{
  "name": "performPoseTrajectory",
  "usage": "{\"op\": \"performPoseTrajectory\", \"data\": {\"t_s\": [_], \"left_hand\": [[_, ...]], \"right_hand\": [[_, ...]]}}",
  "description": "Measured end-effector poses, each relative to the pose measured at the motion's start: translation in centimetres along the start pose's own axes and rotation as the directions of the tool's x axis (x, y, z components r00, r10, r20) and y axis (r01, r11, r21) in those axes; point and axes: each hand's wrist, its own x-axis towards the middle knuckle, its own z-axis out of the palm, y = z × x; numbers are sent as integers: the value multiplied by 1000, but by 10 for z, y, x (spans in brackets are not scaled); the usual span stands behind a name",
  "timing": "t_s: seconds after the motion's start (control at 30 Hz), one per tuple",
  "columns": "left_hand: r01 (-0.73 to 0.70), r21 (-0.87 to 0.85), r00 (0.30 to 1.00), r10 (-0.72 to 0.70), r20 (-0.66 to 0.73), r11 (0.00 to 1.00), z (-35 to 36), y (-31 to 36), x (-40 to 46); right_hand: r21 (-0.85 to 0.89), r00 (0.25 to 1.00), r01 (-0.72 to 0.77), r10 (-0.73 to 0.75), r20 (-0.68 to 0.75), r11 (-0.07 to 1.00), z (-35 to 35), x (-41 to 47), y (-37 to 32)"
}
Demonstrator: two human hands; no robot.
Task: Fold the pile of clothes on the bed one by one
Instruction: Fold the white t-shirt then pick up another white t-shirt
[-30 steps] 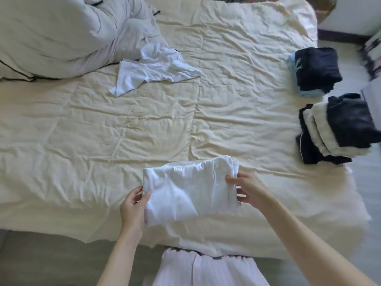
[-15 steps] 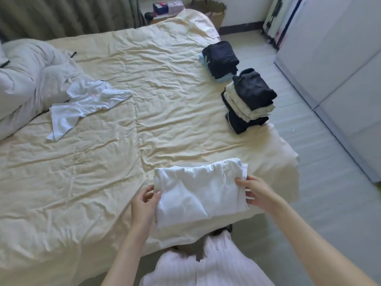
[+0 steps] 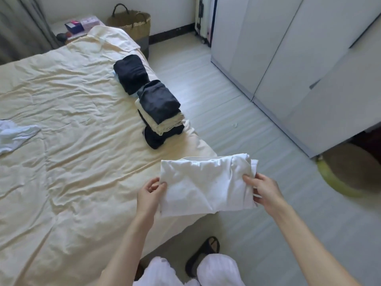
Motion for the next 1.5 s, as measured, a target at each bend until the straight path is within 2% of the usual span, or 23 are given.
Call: {"op": "performPoseTrajectory", "data": {"t_s": [0.17,0.47,0.63,0.77,0.93,1.13,1.33,1.5], "left_hand": [[-6,-15,1000,6,28,1000,88,21,11],[-10,13,999,10,30,1000,213,65,85],[-6,-23,999,7,35,1000,290,90,143],[9,-37,1000,-9,-20,999,334,109,170],[48,-59,992,-55,-113,997,356,126,193],[50,-142,962,-86,-259,989,374,157,230],[-16,-240,916,-82,-392,971,387,198,262],[-67,-341,856,-121,-503,938,383,220,282]], "right_hand": [[13,999,27,-26,-30,1000,-67,42,-44],[71,998,39,-35,-55,997,-124,148,-116],[-29,995,83,-85,-59,996,-151,230,-184],[-122,993,115,-118,-17,986,-160,283,-245],[-237,990,139,-129,56,962,-142,341,-303],[-346,957,258,-191,217,902,-95,404,-373],[-434,893,391,-220,393,811,-40,457,-454],[-467,804,516,-217,554,718,44,488,-504]]}}
